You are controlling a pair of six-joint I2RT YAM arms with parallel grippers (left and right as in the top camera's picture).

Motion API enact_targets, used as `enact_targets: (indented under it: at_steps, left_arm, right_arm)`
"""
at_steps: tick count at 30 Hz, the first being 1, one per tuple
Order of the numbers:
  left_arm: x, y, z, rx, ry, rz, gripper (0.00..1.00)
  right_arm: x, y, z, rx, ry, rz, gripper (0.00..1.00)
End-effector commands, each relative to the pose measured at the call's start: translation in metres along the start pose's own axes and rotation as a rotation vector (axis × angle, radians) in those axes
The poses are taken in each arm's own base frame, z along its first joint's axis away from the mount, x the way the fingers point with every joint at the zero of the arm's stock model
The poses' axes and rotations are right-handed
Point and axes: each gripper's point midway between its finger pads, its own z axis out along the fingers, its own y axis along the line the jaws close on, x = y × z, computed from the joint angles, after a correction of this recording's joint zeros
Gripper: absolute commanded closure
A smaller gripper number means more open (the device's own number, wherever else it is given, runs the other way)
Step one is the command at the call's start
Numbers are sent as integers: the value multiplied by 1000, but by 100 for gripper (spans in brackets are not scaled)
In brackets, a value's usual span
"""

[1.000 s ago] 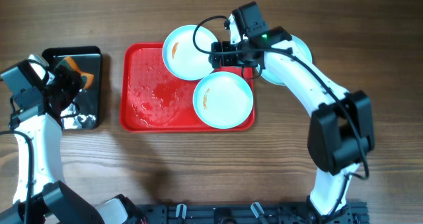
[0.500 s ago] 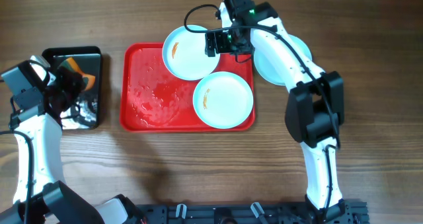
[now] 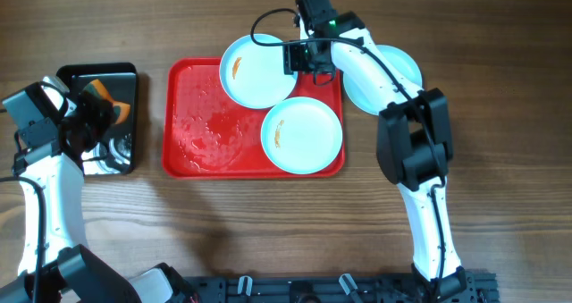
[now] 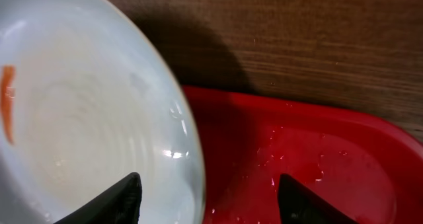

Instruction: Clean dirty plates on tray and stack at the side

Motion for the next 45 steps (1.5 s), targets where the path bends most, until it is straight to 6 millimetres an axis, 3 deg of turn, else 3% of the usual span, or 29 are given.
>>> enact_targets:
  at_steps: [1, 7, 11, 16, 25, 30, 37, 45]
  left_arm:
    - [-1, -2, 0, 14, 4, 20, 96]
    - [-1, -2, 0, 14, 4, 20, 96]
    - [-1, -2, 0, 14, 4, 20, 96]
    - [-1, -1, 1, 7, 0, 23, 96]
    - [3, 3, 7, -1, 21, 15, 96]
    - [9, -8, 10, 19, 38, 42, 96]
    - [27, -38, 18, 71, 66, 179, 96]
    - [36, -43, 20, 74, 90, 208, 96]
  right_arm:
    - [2, 3, 13, -29, 22, 53, 46]
    - [7, 5, 14, -33, 42, 129, 56]
    - [11, 13, 16, -37, 48, 115, 68]
    - [15, 21, 16, -45, 58, 129, 95]
    - [23, 58, 9, -251, 129, 121, 96]
    - [29, 83, 5, -344, 155, 98, 96]
    - [55, 100, 17, -211, 158, 25, 96]
    - [96, 100, 21, -26, 218, -45, 96]
